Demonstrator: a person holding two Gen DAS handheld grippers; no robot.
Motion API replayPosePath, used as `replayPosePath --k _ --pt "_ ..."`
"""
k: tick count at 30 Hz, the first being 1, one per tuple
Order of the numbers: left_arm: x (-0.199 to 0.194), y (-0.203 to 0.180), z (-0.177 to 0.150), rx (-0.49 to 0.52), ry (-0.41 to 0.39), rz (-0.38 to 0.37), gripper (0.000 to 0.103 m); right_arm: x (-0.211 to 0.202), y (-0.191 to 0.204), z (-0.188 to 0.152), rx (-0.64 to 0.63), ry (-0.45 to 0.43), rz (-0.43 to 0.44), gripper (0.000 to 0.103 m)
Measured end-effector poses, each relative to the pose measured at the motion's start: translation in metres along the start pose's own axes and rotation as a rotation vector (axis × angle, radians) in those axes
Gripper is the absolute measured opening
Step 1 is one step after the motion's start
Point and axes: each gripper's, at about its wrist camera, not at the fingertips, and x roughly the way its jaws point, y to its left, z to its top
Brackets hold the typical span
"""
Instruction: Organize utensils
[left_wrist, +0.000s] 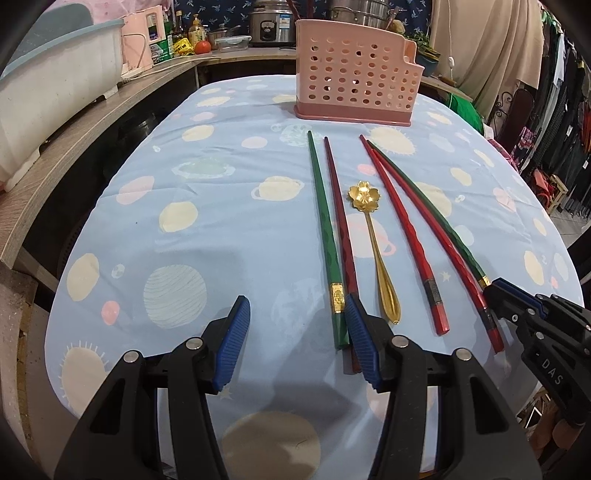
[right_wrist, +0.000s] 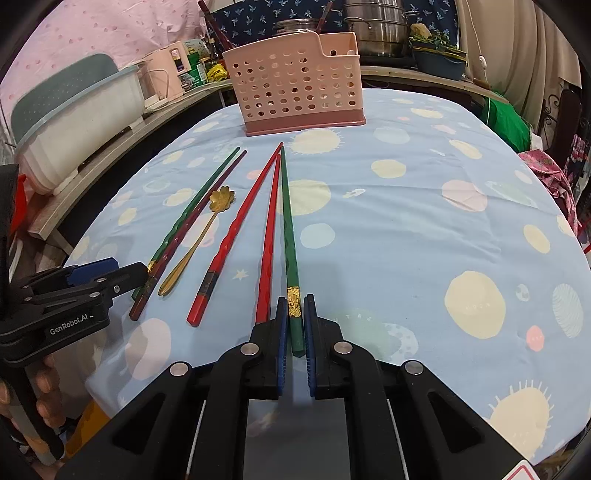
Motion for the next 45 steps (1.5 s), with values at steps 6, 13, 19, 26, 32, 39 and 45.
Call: replayPosePath --k 6,13,19,26,32,39,45 --pt "0.003 0.001 0.0 -0.007 0.007 -0.002 0.051 0.0 -0.001 0.0 0.001 -0.001 0.001 0.008" --pt "0.005 -0.004 -0.002 0.013 -0.001 0.025 0.051 0.0 -0.001 0.0 0.0 -0.001 0.001 0.008" --pt "0.006 -0.005 -0.001 0.016 -0.001 0.029 0.049 0.0 0.0 0.0 -0.001 -0.001 0.0 0.008" --pt "0.006 -0.004 0.002 0.008 0.0 0.018 0.02 0.0 -0.001 0.0 0.0 -0.001 0.001 0.008" --pt "0.006 -0.004 0.003 0.008 0.005 0.016 0.008 0.0 0.0 0.0 0.001 -0.001 0.002 0.008" --pt "0.004 -0.002 0.005 -0.01 0.019 -0.001 0.007 -0.004 0.0 0.001 0.008 -0.004 0.01 0.007" --pt "-0.007 0.002 0.01 -0.03 0.01 -0.029 0.007 -0.017 0.003 0.008 0.01 -0.042 0.018 0.007"
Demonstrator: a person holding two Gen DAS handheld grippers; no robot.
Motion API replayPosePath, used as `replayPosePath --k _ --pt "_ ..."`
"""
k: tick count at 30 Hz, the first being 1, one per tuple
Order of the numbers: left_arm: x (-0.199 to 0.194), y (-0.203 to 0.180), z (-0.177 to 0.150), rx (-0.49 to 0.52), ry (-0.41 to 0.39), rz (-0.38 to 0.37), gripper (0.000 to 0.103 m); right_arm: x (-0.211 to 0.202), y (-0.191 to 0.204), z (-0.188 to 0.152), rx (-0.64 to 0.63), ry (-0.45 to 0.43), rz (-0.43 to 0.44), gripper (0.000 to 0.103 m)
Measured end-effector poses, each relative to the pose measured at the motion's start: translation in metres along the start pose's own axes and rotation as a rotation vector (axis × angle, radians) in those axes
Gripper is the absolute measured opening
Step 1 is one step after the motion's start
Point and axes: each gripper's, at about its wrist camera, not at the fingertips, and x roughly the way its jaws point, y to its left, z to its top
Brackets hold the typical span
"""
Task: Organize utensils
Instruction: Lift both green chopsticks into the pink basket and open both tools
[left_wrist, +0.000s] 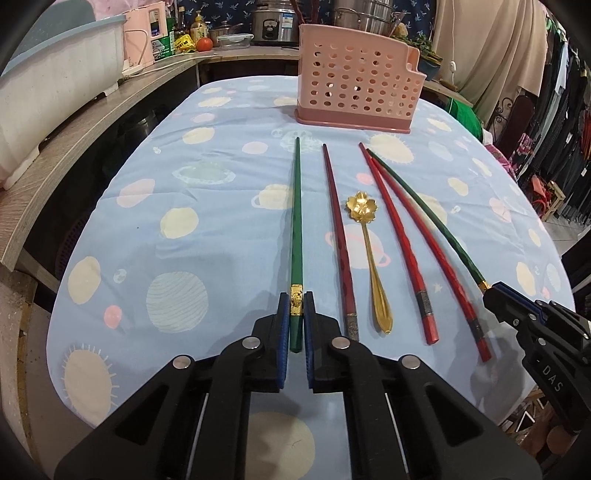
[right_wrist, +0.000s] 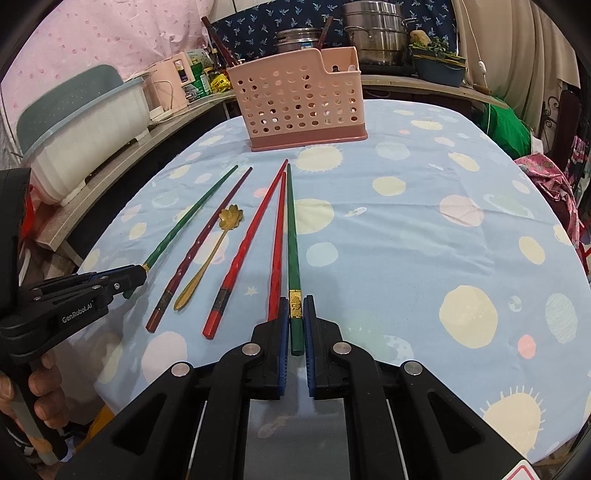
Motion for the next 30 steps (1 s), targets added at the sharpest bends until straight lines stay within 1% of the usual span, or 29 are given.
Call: replayPosePath --k 6,13,17,23,30 --pt "-0.018 0.002 0.009 -0.014 -0.036 -0.012 0.007 -0.021 -0.002 0.013 0.009 -0.062 0.004 0.007" --pt "-0.041 0.006 0.025 -0.028 -0.09 -0.02 0.007 -0.048 -0.01 0.037 0.03 -0.14 0.008 0.007" --pt "-0.055 0.013 0.039 -0.048 -0.113 -0.031 0.007 -0.062 -0.019 0.054 0.059 -0.186 0.018 0.007" --pt "-0.075 0.022 0.064 -0.065 -0.169 -0.023 0.007 -0.08 -0.031 0.08 0.08 -0.262 0.029 0.007" --pt "-0.098 0.03 0.1 -0.081 -0.247 -0.035 0.007 -0.098 -0.039 0.113 0.082 -0.351 0.03 0.007"
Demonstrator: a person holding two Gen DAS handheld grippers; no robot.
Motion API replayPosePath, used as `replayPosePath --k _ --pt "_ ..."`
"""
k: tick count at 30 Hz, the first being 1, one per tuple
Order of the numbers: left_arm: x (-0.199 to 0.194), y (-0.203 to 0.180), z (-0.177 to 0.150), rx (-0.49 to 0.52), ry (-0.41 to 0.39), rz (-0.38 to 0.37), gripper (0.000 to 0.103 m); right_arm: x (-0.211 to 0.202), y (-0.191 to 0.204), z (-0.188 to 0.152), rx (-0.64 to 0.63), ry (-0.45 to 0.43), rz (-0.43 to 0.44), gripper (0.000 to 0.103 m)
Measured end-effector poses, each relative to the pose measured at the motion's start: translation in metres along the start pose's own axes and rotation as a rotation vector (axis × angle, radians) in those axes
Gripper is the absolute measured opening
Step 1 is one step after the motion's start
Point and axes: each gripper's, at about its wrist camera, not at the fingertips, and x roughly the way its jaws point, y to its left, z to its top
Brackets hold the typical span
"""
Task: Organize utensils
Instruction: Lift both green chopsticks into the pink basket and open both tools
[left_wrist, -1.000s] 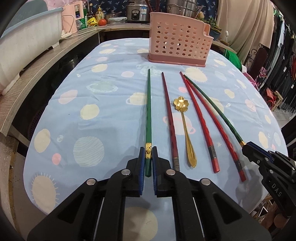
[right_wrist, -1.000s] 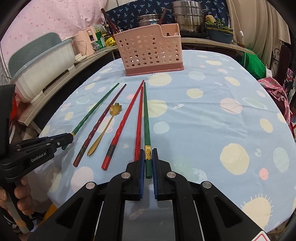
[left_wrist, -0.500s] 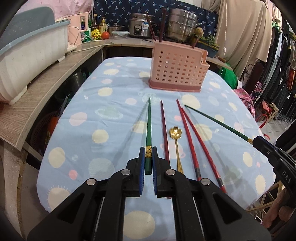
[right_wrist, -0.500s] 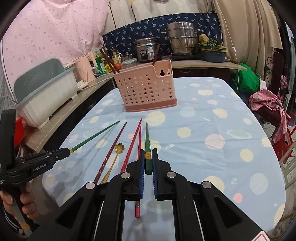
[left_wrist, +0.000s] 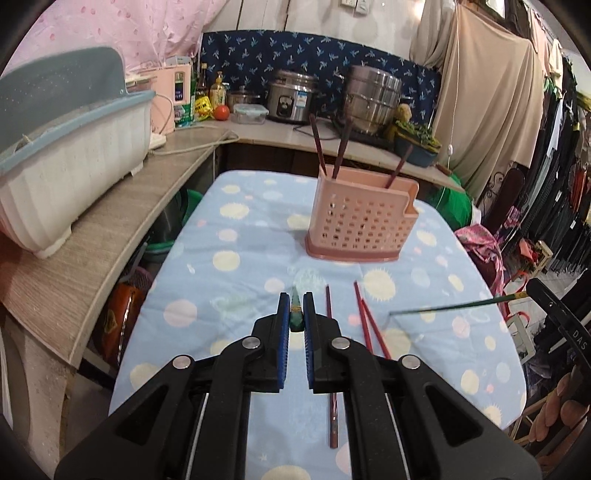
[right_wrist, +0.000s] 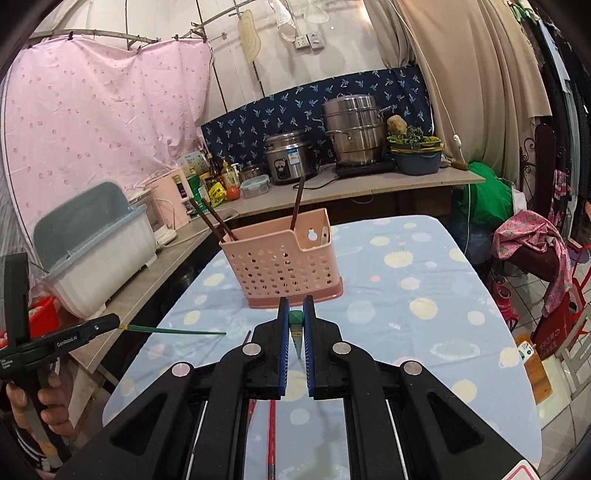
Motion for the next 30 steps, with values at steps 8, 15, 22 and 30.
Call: replayPosePath --k 8,15,22,30 --pt "-0.013 -0.01 0.046 0.02 -0.053 -0.006 0.007 0.004 0.0 0.041 0.002 -0.039 0.008 0.007" --pt "-0.027 -0.03 0.098 0.031 -0.113 -0.054 0.007 0.012 0.001 0.083 0.012 -0.063 0.046 0.007" --pt "-0.035 -0.058 0.156 0.061 -0.21 -0.085 0.007 0.026 0.009 0.143 -0.012 -0.144 0.073 0.007" --pt "-0.02 -0.085 0.226 0.082 -0.304 -0.072 0.007 0.062 0.017 0.209 0.003 -0.2 0.096 0.007"
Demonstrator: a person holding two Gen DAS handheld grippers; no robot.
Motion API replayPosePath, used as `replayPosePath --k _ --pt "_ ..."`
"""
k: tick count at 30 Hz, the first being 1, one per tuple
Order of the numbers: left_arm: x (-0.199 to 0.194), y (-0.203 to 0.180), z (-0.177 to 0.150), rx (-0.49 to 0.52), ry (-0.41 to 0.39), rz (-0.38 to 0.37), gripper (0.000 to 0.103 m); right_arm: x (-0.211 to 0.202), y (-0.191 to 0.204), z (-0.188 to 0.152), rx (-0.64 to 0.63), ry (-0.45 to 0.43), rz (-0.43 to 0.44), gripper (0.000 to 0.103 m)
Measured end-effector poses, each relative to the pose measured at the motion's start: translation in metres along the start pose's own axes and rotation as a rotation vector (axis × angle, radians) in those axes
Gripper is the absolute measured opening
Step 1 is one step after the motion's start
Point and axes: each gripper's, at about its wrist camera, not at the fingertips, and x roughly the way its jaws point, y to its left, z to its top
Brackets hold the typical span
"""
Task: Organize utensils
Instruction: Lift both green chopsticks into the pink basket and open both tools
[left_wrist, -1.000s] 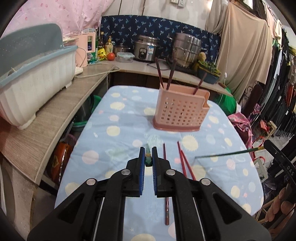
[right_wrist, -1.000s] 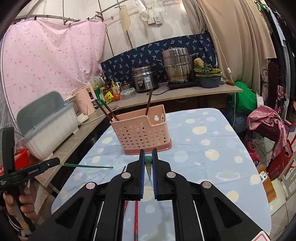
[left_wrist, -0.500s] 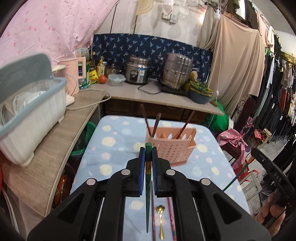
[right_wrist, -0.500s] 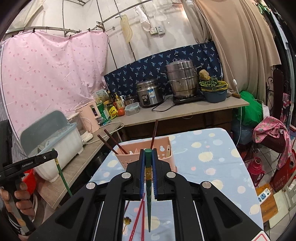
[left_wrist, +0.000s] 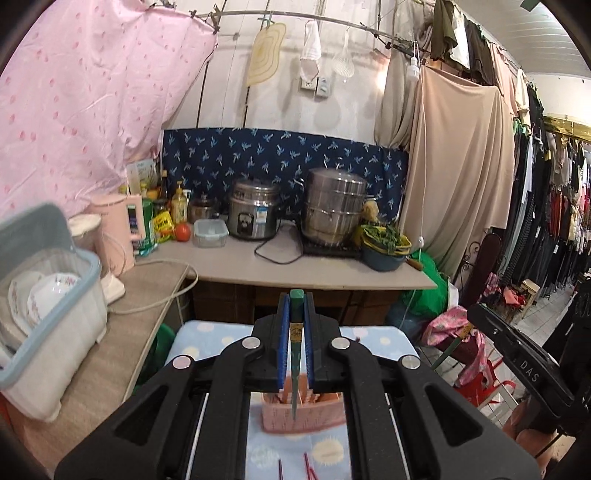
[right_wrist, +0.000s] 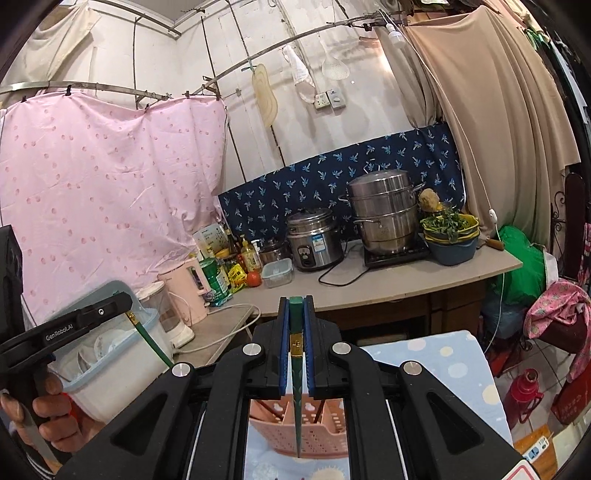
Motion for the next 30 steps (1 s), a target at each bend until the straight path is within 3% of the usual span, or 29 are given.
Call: replayPosePath --k 5,10,30 --pt "0.03 0.001 0.017 -0.013 -0.018 0.009 0.007 0.035 0.003 0.013 -0.003 0.001 -0.002 0.007" --pt "0.054 0.004 0.013 -0.013 -0.009 0.03 0.007 0.064 -0.002 0.011 0.016 0.028 -0.003 0.007" --pt "0.103 0.01 -0.031 -0.041 0.115 0.008 0.007 0.112 -0.009 -0.044 0.021 0.181 -0.033 0.008"
